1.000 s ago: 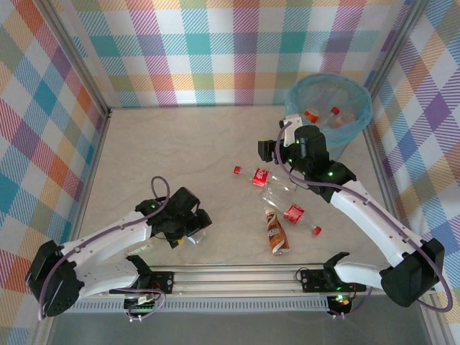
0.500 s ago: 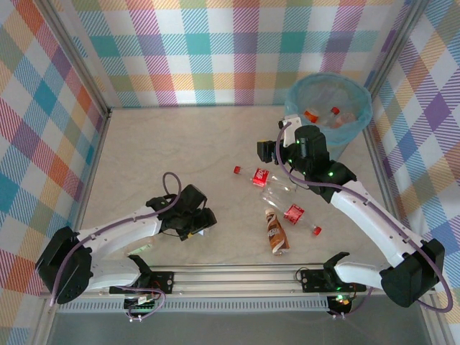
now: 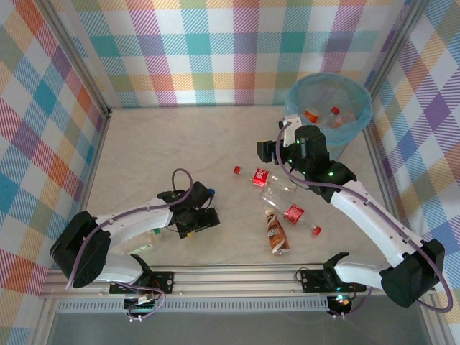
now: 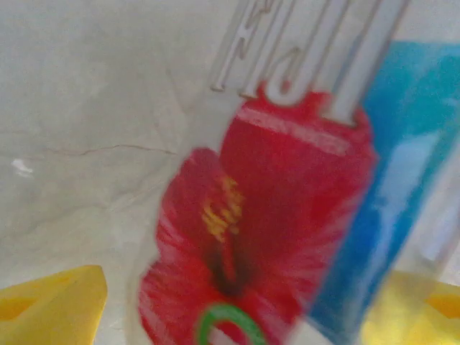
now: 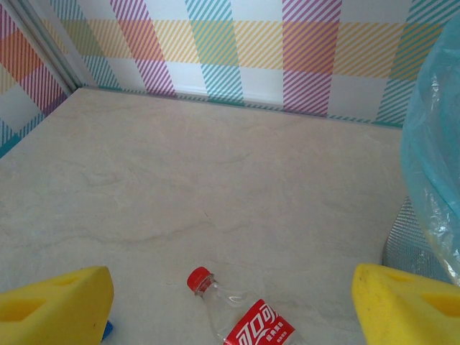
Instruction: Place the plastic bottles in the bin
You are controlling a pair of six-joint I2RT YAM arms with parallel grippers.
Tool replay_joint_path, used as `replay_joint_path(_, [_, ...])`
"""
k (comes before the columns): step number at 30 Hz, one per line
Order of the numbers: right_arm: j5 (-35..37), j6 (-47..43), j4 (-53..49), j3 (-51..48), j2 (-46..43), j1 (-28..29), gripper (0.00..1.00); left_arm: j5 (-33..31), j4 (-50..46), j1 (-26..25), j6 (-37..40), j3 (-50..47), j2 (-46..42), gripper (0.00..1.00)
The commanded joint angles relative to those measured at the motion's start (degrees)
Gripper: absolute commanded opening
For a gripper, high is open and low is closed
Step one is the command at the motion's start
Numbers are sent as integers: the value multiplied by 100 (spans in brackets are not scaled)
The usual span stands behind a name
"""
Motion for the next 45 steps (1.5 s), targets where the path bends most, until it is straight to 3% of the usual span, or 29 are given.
replay_joint_path(1, [-14, 104, 65, 148, 0, 14, 86, -144, -349, 120, 363, 249, 61, 86])
replay_joint_path(9, [73, 80, 167, 272, 191, 14, 86, -89, -504, 354, 983, 728, 381, 86])
replay_joint_path(16, [74, 38, 186, 416, 409, 14, 86, 875, -771, 355, 1977, 1368, 1562, 80])
replay_joint_path(24, [105, 27, 196, 561, 583, 14, 86, 623, -914, 354, 2273, 1472, 1620, 71])
replay_joint_path(32, [-226, 63, 35, 1107, 1039, 16, 86, 150, -877, 354, 2789, 1577, 1022, 60])
replay_joint_path(41, [-714, 226, -208, 1675, 1309, 22, 83, -182, -867, 407, 3543, 1923, 101, 55])
replay_joint_path(45, [-1334, 349, -96, 1709, 1237, 22, 80, -191, -457, 404, 3974, 1922, -724, 52])
